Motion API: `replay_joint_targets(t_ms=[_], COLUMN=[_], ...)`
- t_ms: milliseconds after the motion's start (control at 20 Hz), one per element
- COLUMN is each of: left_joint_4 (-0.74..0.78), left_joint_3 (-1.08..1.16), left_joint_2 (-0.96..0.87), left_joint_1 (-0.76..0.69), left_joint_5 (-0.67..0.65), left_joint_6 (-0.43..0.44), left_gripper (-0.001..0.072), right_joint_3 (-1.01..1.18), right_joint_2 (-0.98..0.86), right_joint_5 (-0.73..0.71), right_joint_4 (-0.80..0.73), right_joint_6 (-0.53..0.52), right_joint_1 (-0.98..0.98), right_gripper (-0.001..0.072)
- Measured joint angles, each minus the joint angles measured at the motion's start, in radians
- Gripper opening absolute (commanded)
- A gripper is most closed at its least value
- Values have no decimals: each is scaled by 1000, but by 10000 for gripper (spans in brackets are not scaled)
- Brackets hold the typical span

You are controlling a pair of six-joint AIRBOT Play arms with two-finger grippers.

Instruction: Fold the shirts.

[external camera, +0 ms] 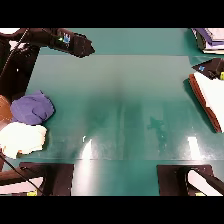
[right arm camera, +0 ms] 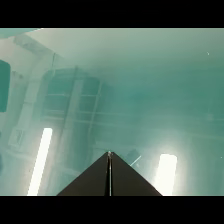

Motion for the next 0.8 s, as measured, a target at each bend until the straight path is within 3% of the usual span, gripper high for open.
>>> replay_joint_targets(t_ms=[650,800], left_joint_4=[0,-1], left_joint_3=[0,0], left_joint_2=[0,0], left_joint_1=[0,0], left_joint_5=[2,68], left_joint_6=[0,0], left_gripper=[26,27], right_joint_3=[0,0], right_joint_2=[0,0], right_joint_5=[2,2], right_joint_4=[0,0], right_joint_6=[0,0], right_joint_1=[1,1], right_gripper=[20,20])
